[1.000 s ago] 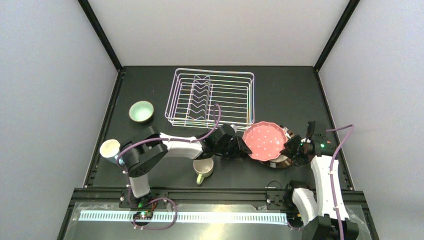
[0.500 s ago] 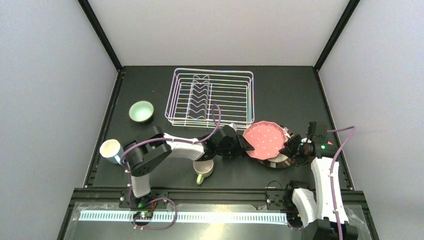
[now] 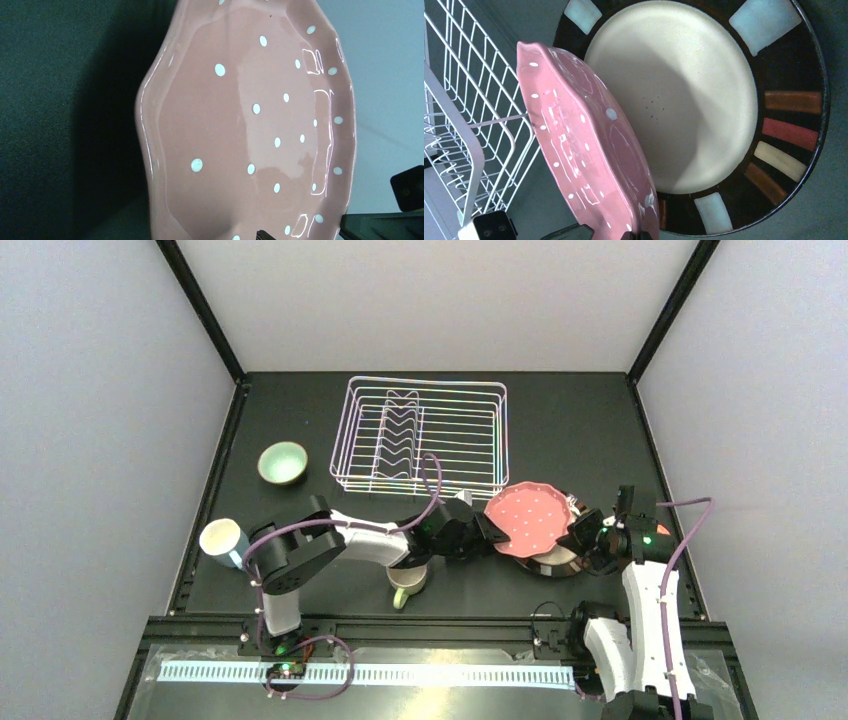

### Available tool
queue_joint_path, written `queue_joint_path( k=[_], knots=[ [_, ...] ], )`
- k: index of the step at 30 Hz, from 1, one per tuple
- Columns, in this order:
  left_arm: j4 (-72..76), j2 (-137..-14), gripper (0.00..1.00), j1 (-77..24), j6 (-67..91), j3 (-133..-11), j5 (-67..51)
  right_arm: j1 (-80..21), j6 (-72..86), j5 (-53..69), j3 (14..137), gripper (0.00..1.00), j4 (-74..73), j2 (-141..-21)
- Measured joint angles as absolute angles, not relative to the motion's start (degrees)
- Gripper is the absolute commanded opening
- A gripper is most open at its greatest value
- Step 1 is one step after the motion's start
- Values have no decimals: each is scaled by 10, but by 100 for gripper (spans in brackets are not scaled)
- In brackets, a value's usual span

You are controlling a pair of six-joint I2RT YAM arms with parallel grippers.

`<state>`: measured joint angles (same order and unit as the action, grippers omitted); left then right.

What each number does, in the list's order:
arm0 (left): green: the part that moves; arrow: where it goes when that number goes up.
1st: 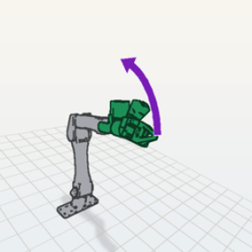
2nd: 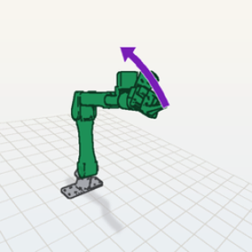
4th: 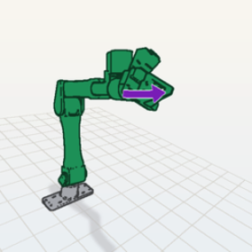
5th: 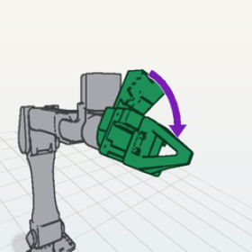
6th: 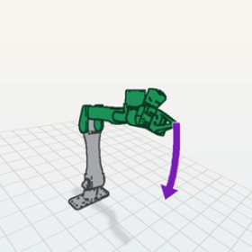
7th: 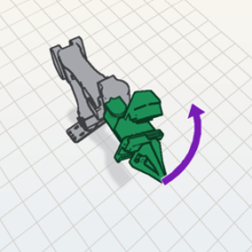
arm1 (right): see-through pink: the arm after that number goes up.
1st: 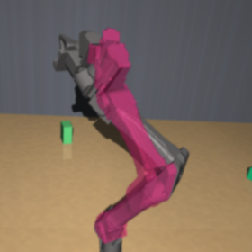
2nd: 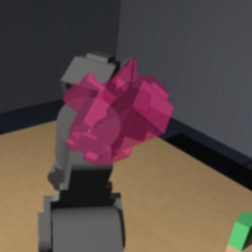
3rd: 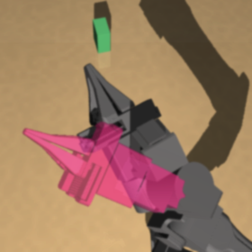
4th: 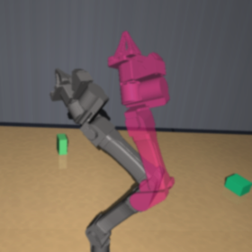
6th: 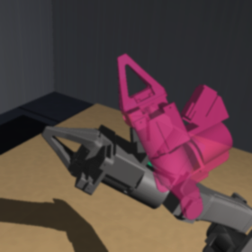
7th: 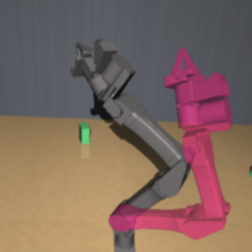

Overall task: Load the mixed dishes into the dish rack
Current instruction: Grab the plate from the center of the board.

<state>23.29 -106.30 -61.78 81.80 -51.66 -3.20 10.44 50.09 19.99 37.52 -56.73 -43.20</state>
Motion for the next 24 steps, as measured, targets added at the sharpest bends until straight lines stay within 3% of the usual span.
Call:
queue_joint_path(
  k=[24],
  knots=[
    [309, -1078, 98, -636, 850, -496, 1, 104, 524, 220, 375, 0, -579, -412]
  ],
)
